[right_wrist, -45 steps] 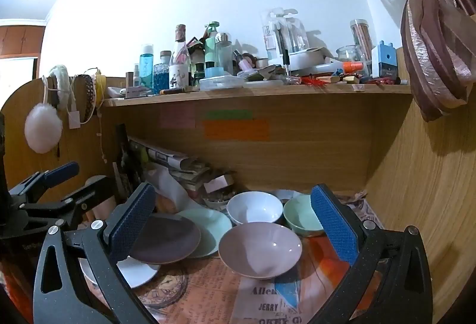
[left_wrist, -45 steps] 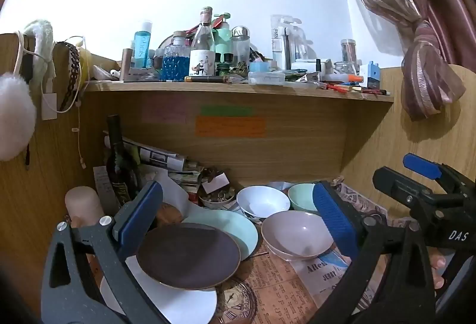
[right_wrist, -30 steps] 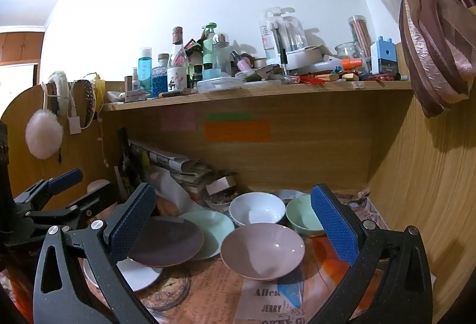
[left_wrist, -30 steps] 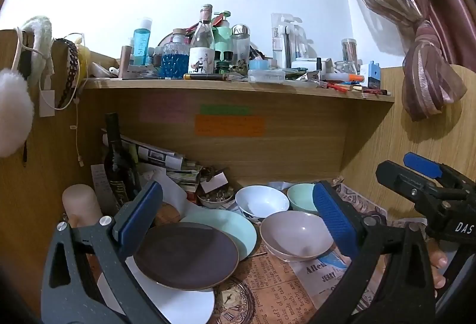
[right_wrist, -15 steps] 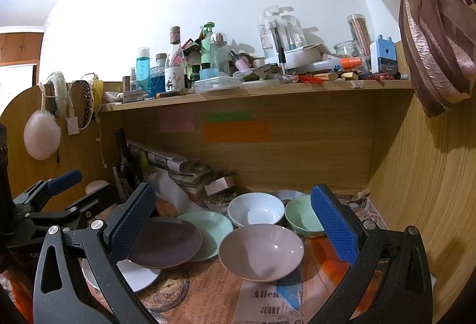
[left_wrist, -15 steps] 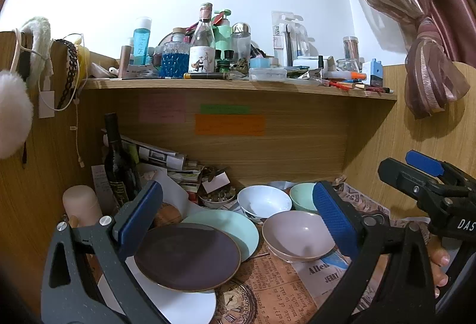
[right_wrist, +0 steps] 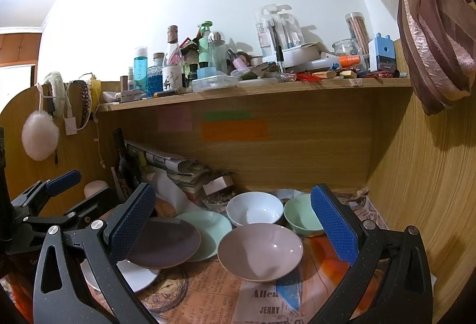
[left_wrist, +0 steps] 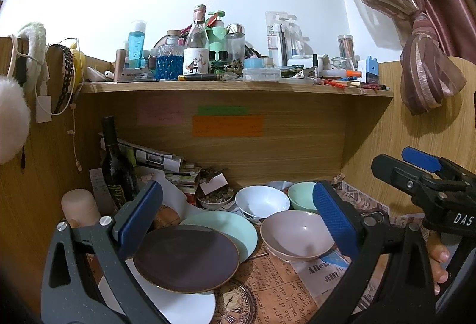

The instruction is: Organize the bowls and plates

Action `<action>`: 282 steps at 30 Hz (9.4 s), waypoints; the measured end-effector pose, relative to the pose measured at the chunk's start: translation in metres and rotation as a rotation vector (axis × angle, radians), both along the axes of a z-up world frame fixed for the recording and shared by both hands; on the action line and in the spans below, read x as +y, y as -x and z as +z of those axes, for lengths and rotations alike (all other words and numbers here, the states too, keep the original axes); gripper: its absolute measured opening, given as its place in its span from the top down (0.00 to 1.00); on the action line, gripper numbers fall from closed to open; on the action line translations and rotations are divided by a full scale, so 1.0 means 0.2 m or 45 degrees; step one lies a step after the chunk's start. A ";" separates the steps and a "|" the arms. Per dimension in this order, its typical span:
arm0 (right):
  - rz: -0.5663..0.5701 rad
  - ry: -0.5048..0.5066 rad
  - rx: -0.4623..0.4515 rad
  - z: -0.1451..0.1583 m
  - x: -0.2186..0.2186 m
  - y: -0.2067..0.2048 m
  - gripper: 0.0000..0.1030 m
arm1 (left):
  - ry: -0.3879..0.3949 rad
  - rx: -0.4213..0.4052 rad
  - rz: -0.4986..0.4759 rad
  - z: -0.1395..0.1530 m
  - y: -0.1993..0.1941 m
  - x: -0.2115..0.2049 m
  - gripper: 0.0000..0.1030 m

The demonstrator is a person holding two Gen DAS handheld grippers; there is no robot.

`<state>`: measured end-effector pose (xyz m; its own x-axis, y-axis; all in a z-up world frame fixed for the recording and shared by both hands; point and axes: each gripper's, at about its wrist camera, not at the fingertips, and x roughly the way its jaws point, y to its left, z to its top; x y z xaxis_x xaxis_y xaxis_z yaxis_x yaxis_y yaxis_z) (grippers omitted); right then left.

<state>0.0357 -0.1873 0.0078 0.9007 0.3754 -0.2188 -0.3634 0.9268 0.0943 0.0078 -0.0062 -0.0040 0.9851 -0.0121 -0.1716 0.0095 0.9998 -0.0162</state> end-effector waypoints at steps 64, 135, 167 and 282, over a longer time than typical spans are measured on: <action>0.146 0.070 0.363 -0.41 0.37 -0.41 0.04 | 0.078 0.479 0.160 -0.41 -0.45 0.61 0.06; 0.149 0.095 0.845 -0.80 0.58 -0.66 0.78 | 0.145 0.909 0.006 -0.74 -0.72 0.83 0.71; 0.181 0.024 0.915 -0.86 0.52 -0.61 0.79 | 0.172 0.925 0.005 -0.78 -0.71 0.80 0.71; 0.099 0.074 0.543 -0.54 0.10 -0.22 0.26 | 0.106 0.614 -0.029 -0.58 -0.29 0.33 0.21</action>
